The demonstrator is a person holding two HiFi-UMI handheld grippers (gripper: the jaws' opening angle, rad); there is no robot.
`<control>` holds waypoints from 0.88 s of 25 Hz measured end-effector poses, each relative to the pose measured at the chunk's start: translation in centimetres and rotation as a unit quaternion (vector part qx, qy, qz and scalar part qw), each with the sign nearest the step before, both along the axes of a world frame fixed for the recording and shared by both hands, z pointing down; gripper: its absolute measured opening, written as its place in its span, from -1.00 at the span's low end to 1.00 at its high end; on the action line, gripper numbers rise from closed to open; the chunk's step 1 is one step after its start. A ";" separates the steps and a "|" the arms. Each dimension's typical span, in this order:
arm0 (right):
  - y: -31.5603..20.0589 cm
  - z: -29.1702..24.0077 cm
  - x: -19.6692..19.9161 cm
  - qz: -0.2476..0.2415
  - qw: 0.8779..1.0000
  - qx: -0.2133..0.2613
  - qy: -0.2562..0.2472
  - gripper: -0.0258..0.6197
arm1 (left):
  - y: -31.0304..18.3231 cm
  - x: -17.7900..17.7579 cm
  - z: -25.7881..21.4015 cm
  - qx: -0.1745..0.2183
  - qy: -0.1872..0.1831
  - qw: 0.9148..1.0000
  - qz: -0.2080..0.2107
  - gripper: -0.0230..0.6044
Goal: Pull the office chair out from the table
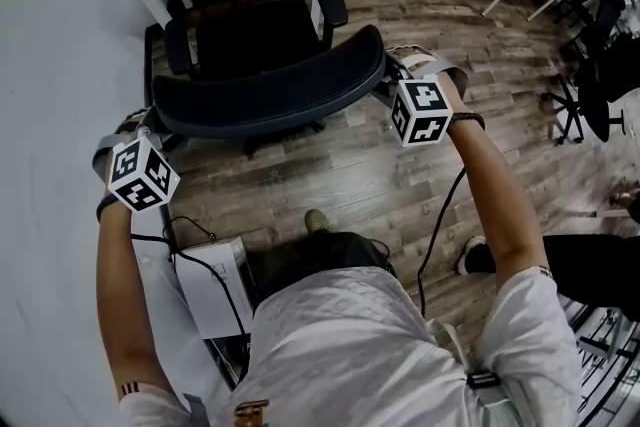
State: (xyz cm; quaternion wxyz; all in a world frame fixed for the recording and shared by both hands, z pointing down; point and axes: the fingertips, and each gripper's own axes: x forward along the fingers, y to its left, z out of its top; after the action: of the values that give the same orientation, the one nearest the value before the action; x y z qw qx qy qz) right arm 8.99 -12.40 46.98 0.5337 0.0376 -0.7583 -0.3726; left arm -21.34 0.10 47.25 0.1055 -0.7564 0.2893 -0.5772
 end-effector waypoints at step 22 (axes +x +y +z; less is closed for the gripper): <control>7.0 -7.0 5.3 0.148 0.944 -0.062 -0.288 -0.43 | 6.9 9.2 -10.5 0.190 0.305 0.932 -0.057 -0.38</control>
State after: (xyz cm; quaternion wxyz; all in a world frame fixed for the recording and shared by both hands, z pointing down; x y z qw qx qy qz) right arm 14.26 -5.37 39.94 0.3433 0.2217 -0.8869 -0.2155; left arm -12.12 6.99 36.77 0.1212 -0.8439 0.4544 -0.2582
